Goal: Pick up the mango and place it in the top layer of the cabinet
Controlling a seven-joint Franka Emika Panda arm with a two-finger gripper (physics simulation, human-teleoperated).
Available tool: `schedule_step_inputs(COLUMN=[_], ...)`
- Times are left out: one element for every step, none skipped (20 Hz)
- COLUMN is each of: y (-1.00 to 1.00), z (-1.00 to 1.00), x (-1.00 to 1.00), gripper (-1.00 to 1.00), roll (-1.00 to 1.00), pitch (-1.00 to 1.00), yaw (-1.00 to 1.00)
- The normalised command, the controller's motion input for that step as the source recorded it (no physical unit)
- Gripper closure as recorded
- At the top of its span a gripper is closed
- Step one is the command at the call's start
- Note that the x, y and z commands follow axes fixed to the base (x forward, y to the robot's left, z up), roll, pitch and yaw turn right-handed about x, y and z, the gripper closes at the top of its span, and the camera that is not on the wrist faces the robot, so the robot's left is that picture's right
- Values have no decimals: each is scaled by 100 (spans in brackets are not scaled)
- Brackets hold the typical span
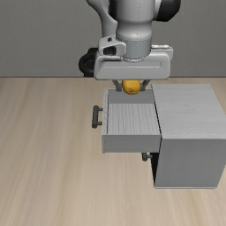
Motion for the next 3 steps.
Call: schedule_step_inputs(y=[0, 0, 0], z=[0, 0, 0], x=[0, 0, 0], gripper=[-100, -100, -100], roll=[0, 0, 0], pitch=[0, 0, 0], yaw=[0, 0, 0])
